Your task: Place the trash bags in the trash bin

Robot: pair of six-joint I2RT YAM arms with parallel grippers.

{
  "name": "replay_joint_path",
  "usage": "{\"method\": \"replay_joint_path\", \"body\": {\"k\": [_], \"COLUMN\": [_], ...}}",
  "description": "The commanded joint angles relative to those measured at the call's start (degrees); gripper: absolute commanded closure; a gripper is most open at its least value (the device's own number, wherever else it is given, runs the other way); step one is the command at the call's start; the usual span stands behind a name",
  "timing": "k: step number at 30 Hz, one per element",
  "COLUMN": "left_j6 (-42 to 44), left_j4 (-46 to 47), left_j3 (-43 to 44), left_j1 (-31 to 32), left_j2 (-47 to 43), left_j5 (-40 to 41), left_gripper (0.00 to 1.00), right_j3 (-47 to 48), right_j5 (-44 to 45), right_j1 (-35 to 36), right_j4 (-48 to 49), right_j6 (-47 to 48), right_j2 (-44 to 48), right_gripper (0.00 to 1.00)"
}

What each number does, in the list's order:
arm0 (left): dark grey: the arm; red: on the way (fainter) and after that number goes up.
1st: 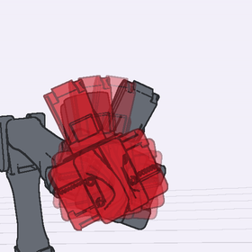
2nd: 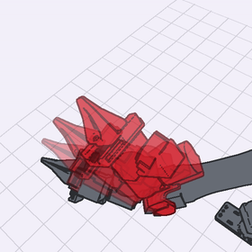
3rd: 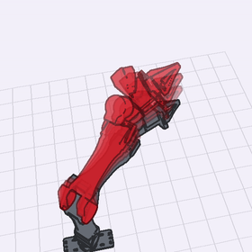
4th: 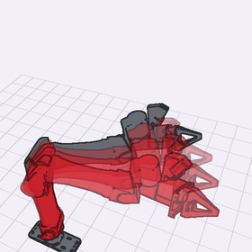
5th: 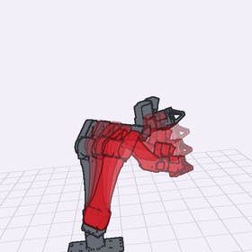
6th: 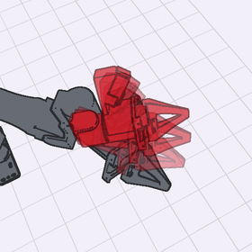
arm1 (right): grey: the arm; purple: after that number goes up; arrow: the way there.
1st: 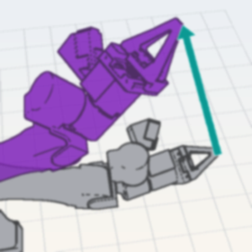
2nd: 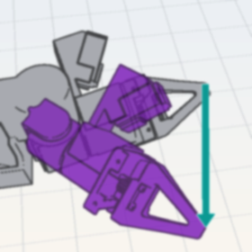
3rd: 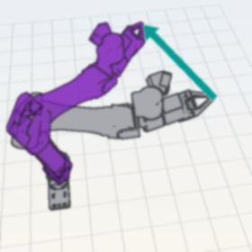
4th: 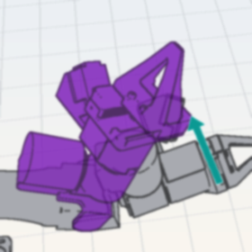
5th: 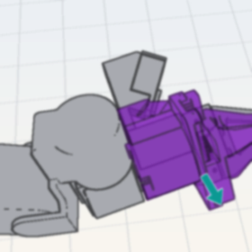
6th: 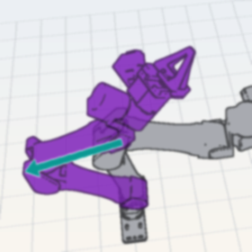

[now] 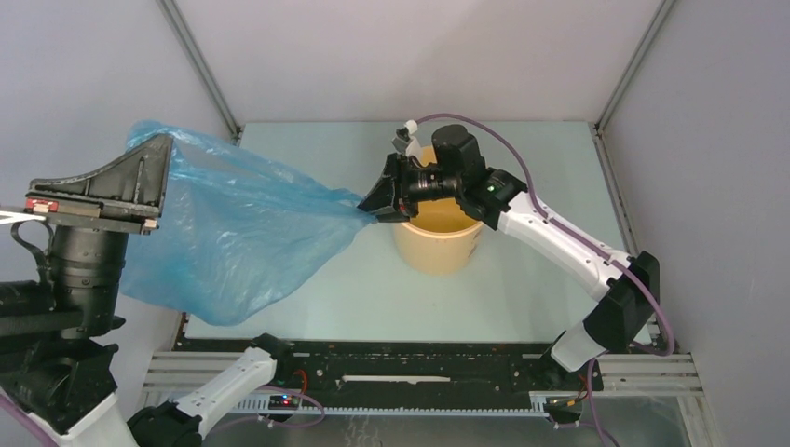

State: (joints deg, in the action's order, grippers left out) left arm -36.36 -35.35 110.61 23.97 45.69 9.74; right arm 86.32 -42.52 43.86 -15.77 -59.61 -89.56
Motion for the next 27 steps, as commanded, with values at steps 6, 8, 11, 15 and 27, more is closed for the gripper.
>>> {"method": "replay_joint_path", "body": {"k": [6,8,11,15,27], "left_j6": [-6.5,-9.2,-13.5,-23.9,-33.7], "left_j4": [6.2,9.3,14.4,22.5,28.6], "left_j3": [-1.7,-2.3,-2.2,-1.8,5.7], "left_j1": [-0.2,-0.2,-0.2,-0.2,7.0], "left_j2": [6.7,8.6,12.0,18.4,35.6], "left_j5": [-9.2,-13.8,-18.5,-24.6,-29.9], "left_gripper": [1.0,1.0,1.0,1.0,1.0], "right_j3": [1.9,2.3,4.5,9.2,12.9], "right_j5": [4.5,5.1,5.7,7.5,3.6], "right_j1": [-8.2,-12.2,-17.4,-23.9,-41.7], "right_j4": [2.6,1.6,-1.7,-10.2,-18.4], "right_j6": [0.8,1.5,3.7,8.7,14.2], "right_j2": [10.9,13.5,17.0,20.7,26.0], "right_gripper": [1.0,1.0,1.0,1.0,1.0]}}
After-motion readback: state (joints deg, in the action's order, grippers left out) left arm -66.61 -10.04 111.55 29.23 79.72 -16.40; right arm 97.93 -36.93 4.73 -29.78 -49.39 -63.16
